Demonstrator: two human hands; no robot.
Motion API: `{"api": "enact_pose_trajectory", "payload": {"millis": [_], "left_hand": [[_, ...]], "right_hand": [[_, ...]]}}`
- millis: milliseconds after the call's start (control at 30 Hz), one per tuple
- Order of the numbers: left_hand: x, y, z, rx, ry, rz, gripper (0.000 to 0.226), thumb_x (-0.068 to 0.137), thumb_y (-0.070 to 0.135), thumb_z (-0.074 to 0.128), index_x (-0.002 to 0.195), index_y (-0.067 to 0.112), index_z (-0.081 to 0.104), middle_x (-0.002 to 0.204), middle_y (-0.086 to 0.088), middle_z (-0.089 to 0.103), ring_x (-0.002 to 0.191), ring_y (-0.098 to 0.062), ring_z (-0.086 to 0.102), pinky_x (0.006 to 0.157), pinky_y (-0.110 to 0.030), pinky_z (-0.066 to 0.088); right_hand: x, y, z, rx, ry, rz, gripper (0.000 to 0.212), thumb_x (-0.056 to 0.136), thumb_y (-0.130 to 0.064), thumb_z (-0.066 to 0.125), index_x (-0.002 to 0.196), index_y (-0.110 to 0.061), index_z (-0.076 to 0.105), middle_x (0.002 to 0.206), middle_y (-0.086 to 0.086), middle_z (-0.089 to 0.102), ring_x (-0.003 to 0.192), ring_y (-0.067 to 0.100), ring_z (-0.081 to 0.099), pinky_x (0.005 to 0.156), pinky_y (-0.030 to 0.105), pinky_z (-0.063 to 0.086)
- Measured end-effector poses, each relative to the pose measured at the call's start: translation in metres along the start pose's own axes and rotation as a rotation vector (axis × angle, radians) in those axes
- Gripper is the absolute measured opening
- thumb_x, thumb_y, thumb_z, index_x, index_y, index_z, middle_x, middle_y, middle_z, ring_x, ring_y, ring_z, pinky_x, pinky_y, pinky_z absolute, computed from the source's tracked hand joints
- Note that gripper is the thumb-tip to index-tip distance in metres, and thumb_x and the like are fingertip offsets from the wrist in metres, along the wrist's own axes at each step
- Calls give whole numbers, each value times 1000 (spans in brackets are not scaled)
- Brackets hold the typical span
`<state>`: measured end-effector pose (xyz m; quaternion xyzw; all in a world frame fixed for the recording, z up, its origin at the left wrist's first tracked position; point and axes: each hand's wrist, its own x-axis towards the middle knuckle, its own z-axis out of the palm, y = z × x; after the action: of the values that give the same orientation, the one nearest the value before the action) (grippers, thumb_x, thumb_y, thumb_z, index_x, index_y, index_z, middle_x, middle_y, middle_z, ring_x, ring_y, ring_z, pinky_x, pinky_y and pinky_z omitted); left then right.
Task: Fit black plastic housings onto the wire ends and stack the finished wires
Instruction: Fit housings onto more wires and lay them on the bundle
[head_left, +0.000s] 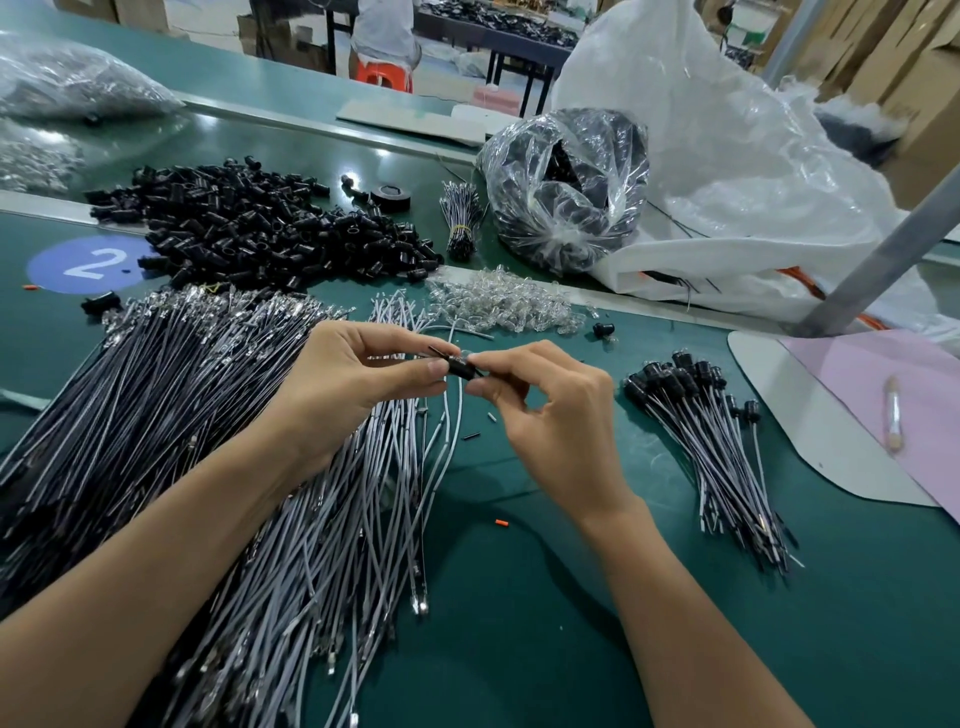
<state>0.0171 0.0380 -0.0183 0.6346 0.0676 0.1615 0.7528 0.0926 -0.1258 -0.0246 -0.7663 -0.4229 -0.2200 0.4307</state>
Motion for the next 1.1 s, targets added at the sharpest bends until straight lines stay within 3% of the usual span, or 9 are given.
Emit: {"api": "enact_pose_trajectory", "payload": {"millis": [100,267,533,767,900,1033,1100], "left_hand": [[1,0,1,-45,18,-5,17,63,8,75,79,10,79,87,-11,76,82,-18,73,70,-21,57],[2,0,3,-197,46,-36,16,63,6,70,76,9,79,84,-8,76,78,-14,73,68,-18,57],[3,-1,1,-197,53,-49,16,62,5,71,76,8,79,86,-10,76,81,-16,73,70,-18,57],[2,-5,6,-146,54,-35,18,61,7,73,78,7,79,87,-12,76,80,-17,72,70,-19,57],[2,-4,6,-157,58,-26,16,63,7,72,79,6,79,88,-12,76,83,-17,73,71,-19,57],[1,-3,4,-149,41,-26,16,64,9,72,79,7,79,89,-14,76,83,-23,74,72,-20,57],[1,-3,5,-149,29,-40,18,65,10,73,81,5,78,90,-17,75,82,-28,74,73,-22,58]], "right_hand": [[0,-2,2,-8,7,25,14,78,-6,80,91,-5,77,83,2,72,73,15,64,73,14,47],[-1,-7,8,-24,101,52,9,80,-9,79,87,-5,74,79,2,69,71,19,62,69,32,52],[-2,-6,8,-12,77,44,2,85,-5,72,85,-5,70,80,2,67,73,20,59,69,35,51],[-5,-4,13,21,99,128,4,85,-3,71,82,-6,69,76,1,66,69,16,57,68,28,48],[-3,-4,12,78,118,162,5,81,-4,75,84,-6,72,78,0,70,71,7,58,71,9,43],[-1,-7,12,114,74,160,30,75,-8,82,103,-8,73,76,0,72,70,7,62,73,9,47],[-1,-8,12,86,55,130,29,74,-7,82,102,-7,75,80,2,73,72,3,59,74,7,45]]}}
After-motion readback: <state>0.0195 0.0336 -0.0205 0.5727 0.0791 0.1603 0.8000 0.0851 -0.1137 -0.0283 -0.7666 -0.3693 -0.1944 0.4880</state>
